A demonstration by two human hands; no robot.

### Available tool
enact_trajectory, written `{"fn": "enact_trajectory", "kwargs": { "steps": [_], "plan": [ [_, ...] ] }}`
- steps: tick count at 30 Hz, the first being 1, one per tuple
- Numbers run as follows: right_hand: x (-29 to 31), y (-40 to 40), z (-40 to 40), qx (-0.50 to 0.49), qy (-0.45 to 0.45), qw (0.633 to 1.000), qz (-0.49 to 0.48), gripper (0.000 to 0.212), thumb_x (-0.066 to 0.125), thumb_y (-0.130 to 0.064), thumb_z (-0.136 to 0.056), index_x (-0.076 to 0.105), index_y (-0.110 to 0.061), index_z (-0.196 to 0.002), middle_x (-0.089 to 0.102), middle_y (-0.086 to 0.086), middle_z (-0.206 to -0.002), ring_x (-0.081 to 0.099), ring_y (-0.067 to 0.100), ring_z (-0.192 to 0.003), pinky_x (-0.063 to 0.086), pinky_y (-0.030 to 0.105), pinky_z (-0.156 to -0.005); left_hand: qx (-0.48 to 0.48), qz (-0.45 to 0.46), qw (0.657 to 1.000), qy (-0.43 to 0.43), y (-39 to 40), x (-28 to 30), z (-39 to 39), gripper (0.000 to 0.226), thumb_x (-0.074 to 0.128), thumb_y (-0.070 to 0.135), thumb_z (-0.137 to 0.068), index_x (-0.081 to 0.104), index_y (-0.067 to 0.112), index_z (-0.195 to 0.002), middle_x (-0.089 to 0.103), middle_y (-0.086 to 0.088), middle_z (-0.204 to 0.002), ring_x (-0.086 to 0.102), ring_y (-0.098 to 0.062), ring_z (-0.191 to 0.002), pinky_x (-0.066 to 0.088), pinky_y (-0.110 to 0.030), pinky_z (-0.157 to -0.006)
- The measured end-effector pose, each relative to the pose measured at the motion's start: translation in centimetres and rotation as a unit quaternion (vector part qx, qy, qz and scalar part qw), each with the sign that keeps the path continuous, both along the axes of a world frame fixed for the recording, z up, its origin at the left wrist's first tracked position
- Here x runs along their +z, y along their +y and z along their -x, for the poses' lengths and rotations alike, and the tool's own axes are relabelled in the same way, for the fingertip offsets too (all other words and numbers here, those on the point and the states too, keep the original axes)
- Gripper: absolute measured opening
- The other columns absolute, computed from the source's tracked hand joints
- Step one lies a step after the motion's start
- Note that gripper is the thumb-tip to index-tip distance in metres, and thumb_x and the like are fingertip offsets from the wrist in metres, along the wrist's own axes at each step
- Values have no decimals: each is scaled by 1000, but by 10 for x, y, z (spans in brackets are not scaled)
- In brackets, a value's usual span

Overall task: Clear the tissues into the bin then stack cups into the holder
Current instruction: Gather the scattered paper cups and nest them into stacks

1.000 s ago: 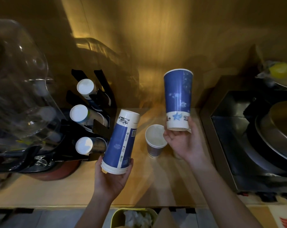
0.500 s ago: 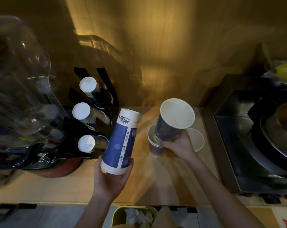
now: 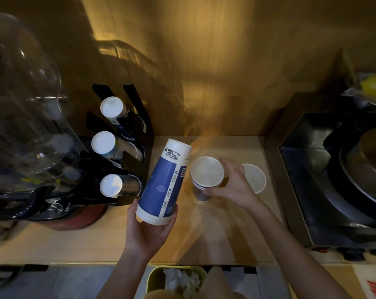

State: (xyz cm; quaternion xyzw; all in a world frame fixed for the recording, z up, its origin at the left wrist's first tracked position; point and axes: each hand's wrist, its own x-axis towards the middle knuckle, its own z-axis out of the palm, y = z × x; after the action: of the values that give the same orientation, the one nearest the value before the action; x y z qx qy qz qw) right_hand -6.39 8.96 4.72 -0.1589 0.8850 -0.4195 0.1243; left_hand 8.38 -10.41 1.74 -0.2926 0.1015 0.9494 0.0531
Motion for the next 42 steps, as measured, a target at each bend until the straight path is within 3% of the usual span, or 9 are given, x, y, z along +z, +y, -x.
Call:
{"fn": "enact_trajectory", "kwargs": {
  "steps": [2, 6, 10, 12, 14, 18, 24, 34, 42],
  "plan": [
    [20, -1, -1, -8, 22, 999, 46, 90, 81, -32, -63, 34, -23, -139, 34, -6, -140, 23, 15, -136, 21, 24, -102, -9, 33, 999, 3, -2, 5, 1, 57, 69, 47, -64, 62, 17, -112, 67, -12, -114, 62, -31, -106, 56, -39, -82],
    [67, -17, -14, 92, 232, 967, 50, 80, 70, -42, -67, 36, -28, -138, 37, -11, -143, 20, 8, -137, 14, 21, -107, -21, 147, 989, 6, -5, 17, 5, 51, 63, 48, -66, 62, 22, -110, 71, -6, -107, 65, -24, -99, 59, -36, -74],
    [76, -43, -32, 297, 415, 847, -148, 92, 75, -39, -62, 32, -20, -140, 39, 7, -148, 26, 21, -139, 9, 36, -115, -33, 227, 973, 29, -1, 30, 7, 51, 59, 47, -73, 58, 23, -118, 67, -5, -116, 65, -22, -102, 57, -35, -71],
    [69, -51, -38, 357, 435, 786, -256, 102, 80, -33, -57, 25, -17, -143, 34, 9, -150, 26, 24, -141, 10, 41, -115, -35, 263, 964, 30, 3, 34, 6, 47, 64, 45, -71, 60, 25, -113, 69, -5, -114, 66, -23, -102, 57, -36, -70],
    [65, -56, -41, 362, 445, 761, -303, 100, 81, -24, -58, 27, -14, -142, 37, 12, -148, 31, 27, -139, 17, 45, -115, -37, 297, 954, 19, 5, 37, 3, 50, 64, 47, -67, 60, 27, -113, 69, -3, -113, 66, -22, -102, 56, -38, -72],
    [63, -53, -42, 341, 466, 763, -290, 76, 76, -22, -64, 44, -12, -132, 61, 11, -122, 57, 27, -114, 37, 46, -106, -38, 332, 943, 2, 3, 38, -3, 53, 67, 50, -67, 59, 27, -114, 68, -4, -113, 66, -22, -102, 53, -41, -81],
    [63, -48, -44, 318, 487, 767, -271, 67, 77, -19, -62, 54, -12, -124, 66, 10, -114, 63, 25, -105, 49, 40, -94, -27, 310, 950, -13, 8, 41, -3, 53, 63, 50, -69, 58, 25, -116, 67, -7, -114, 63, -25, -107, 51, -40, -81],
    [60, -38, -42, 280, 500, 765, -296, 74, 84, -31, -54, 58, -18, -122, 68, 3, -113, 64, 19, -105, 50, 36, -93, -27, 277, 960, -26, 12, 46, 8, 53, 75, 47, -56, 62, 26, -103, 74, -3, -92, 72, -19, -85, 57, -32, -62],
    [52, -31, -36, 275, 520, 759, -279, 77, 83, -29, -57, 52, -18, -126, 66, 6, -117, 62, 22, -109, 46, 39, -97, -39, 237, 968, -72, 15, 49, 14, 53, 75, 42, -61, 60, 20, -107, 65, -11, -106, 65, -29, -97, 57, -34, -59]
  ]
}}
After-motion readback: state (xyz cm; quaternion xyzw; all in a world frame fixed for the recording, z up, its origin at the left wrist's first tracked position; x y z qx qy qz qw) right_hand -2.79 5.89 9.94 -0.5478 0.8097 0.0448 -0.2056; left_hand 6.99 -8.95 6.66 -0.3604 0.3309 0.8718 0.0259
